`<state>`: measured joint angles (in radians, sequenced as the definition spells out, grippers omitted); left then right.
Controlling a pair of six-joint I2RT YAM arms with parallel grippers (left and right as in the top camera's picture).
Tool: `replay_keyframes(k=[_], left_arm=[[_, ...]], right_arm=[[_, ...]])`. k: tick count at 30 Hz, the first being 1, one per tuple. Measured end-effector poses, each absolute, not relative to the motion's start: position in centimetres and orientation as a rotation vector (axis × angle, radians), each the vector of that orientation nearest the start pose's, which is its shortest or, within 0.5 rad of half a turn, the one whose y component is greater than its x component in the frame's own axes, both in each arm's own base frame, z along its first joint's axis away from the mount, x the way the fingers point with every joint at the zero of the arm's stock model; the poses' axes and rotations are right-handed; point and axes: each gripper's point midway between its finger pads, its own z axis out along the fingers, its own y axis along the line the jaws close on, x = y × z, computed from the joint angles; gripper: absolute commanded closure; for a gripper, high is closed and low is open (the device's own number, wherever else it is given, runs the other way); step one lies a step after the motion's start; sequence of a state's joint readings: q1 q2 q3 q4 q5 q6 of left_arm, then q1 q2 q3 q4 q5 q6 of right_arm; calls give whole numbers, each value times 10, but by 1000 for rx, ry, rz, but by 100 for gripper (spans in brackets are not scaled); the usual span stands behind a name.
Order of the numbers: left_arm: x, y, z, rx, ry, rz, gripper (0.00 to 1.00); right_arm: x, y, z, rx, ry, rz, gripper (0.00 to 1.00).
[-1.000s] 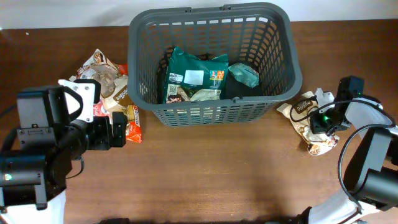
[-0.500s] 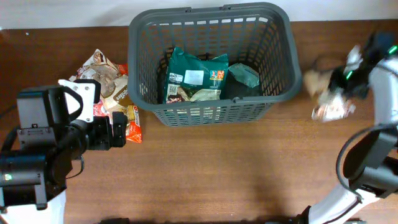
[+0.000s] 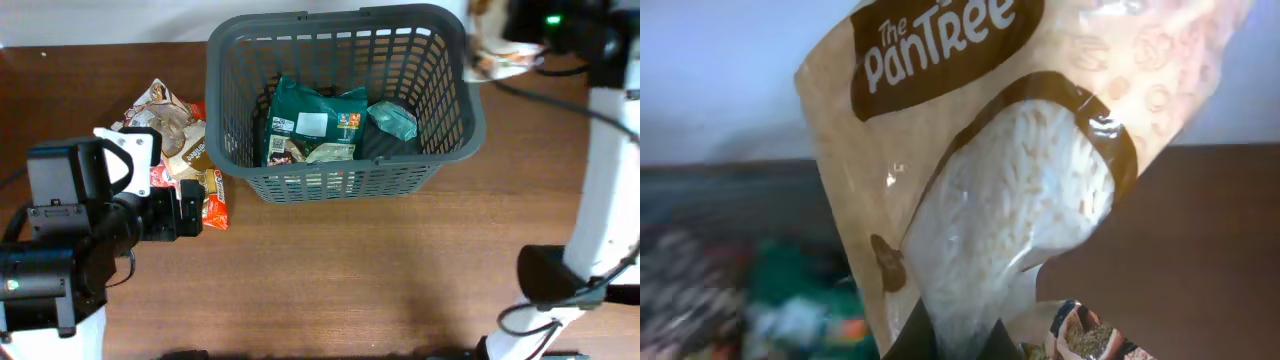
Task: Pack container
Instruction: 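Lift the Pantree bag over the basket and drop it inside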
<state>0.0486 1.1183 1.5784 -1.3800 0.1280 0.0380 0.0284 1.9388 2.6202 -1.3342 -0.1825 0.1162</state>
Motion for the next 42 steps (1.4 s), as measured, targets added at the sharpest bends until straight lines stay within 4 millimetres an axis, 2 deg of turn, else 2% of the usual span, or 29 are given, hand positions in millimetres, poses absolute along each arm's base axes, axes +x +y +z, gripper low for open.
replay_keyframes(k=[3, 7, 9, 15, 16, 19, 22, 25, 29, 30, 31, 32, 33, 34, 36, 39, 41, 42], left_arm=[[246, -10, 319, 40, 2484, -123, 1], [246, -10, 319, 40, 2484, -123, 1], [246, -10, 319, 40, 2484, -123, 1], [246, -10, 319, 40, 2484, -123, 1], [246, -10, 319, 40, 2484, -123, 1], [246, -10, 319, 40, 2484, -123, 1], [246, -10, 319, 40, 2484, -123, 1], [246, -10, 319, 40, 2484, -123, 1], [246, -10, 319, 40, 2484, -123, 1], [246, -10, 319, 40, 2484, -123, 1], [246, -10, 319, 40, 2484, -123, 1], [246, -10, 319, 40, 2484, -123, 1], [246, -10, 319, 40, 2484, -123, 1], [246, -10, 319, 40, 2484, -123, 1], [246, -10, 319, 40, 2483, -123, 1], [246, -10, 319, 40, 2485, -123, 1], [246, -10, 319, 40, 2484, -123, 1], [246, -10, 319, 40, 2484, -123, 1]], right_arm=[[444, 94, 401, -41, 2295, 372, 96], [434, 125, 378, 39, 2395, 413, 97], [435, 128, 367, 102, 2427, 416, 96], [459, 125, 305, 345, 2533, 386, 97], [461, 124, 290, 374, 2562, 374, 97], [460, 123, 263, 417, 2626, 341, 96], [456, 122, 243, 435, 2674, 321, 97], [455, 122, 235, 441, 2692, 314, 96], [455, 122, 233, 441, 2693, 314, 95], [455, 122, 233, 440, 2693, 314, 78], [456, 123, 233, 440, 2694, 317, 56], [456, 124, 234, 433, 2693, 325, 44], [456, 127, 234, 422, 2693, 346, 11], [456, 130, 236, 396, 2697, 374, 1], [454, 137, 245, 336, 2693, 427, 1], [457, 141, 286, 256, 2607, 473, 1], [453, 137, 334, 212, 2495, 475, 1], [445, 132, 357, 198, 2450, 461, 1]])
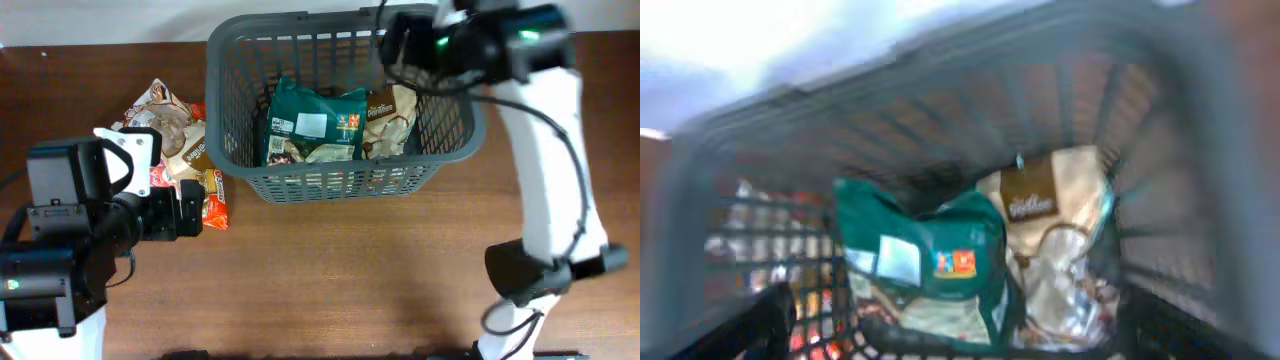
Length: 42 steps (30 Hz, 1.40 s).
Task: Pack container
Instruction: 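Lift the Pantree bag over the basket and drop it inside, then retract the right gripper to the lower right rest position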
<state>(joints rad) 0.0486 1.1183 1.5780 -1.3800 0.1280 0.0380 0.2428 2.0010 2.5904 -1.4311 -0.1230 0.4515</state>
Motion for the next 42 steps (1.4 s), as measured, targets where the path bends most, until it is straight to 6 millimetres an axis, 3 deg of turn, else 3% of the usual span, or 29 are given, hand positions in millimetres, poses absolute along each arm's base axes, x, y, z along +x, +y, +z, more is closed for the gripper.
replay_keyframes(k=[5, 9, 12, 16, 20, 22, 27, 30, 34, 42], left_arm=[[246, -10, 319, 40, 2484, -123, 1], [246, -10, 319, 41, 2484, -122, 1], [246, -10, 319, 40, 2484, -123, 1], [246, -10, 319, 40, 2483, -123, 1], [246, -10, 319, 40, 2486, -123, 1], [246, -10, 319, 41, 2485, -123, 1], [246, -10, 319, 40, 2484, -123, 1], [246, -10, 319, 40, 2483, -123, 1], [246, -10, 319, 40, 2484, -123, 1], [243, -10, 317, 40, 2499, -124, 1]], right_arm=[[371, 92, 427, 187, 2340, 324, 1], [349, 77, 446, 168, 2289, 259, 1], [338, 61, 424, 180, 2369, 125, 1], [317, 41, 364, 188, 2561, -61, 1], [275, 22, 307, 181, 2662, -183, 1], [247, 13, 291, 177, 2649, -192, 1], [179, 2, 271, 171, 2507, -88, 1], [158, 1, 256, 161, 2493, -51, 1], [153, 2, 244, 153, 2517, -39, 1], [153, 4, 243, 149, 2520, -28, 1]])
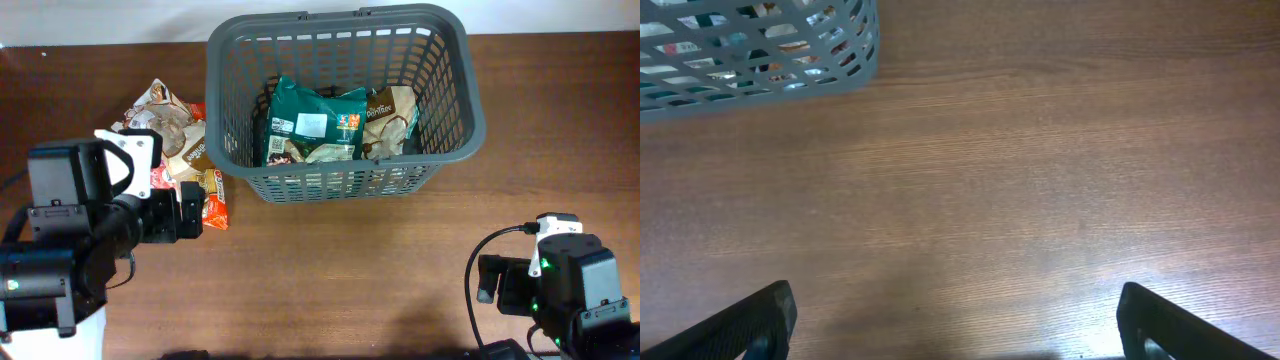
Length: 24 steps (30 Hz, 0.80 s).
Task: Pack container
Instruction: 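Retract the right gripper to the lower right rest position, then reach the left gripper to the clear snack bag on the left pile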
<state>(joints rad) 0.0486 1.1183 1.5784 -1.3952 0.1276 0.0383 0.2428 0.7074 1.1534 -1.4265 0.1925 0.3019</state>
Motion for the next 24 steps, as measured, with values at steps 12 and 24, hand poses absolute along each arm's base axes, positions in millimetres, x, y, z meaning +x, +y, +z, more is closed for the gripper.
replay_keyframes(k=[12, 24], left_arm=[[243, -10, 317, 39, 2499, -124, 1], [256, -23, 329, 79, 2422, -218, 1]], right_arm=[[153, 4, 243, 149, 2520, -28, 1], [153, 4, 243, 149, 2520, -28, 1]])
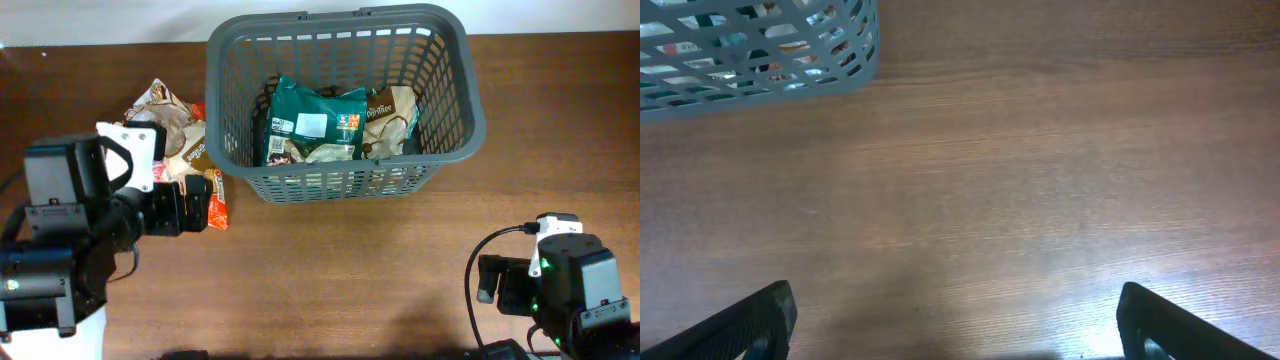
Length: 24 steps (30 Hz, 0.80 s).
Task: Pack container
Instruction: 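Reach the left gripper to the clear snack bag on the left pile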
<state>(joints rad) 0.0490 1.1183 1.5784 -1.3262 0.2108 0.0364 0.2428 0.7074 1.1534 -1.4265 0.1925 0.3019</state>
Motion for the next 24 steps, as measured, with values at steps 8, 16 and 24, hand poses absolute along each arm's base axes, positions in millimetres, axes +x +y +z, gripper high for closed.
replay_keyframes(k=[8, 16, 24], left_arm=[[282, 20, 319, -363, 2420, -105, 1], [282, 116, 315, -815, 2292, 60, 1], [337, 142, 273, -827, 2351, -79, 1]], right_arm=[[153, 4, 243, 149, 2519, -28, 1], [154, 4, 244, 149, 2518, -27, 1], [154, 4, 244, 149, 2518, -27, 1]])
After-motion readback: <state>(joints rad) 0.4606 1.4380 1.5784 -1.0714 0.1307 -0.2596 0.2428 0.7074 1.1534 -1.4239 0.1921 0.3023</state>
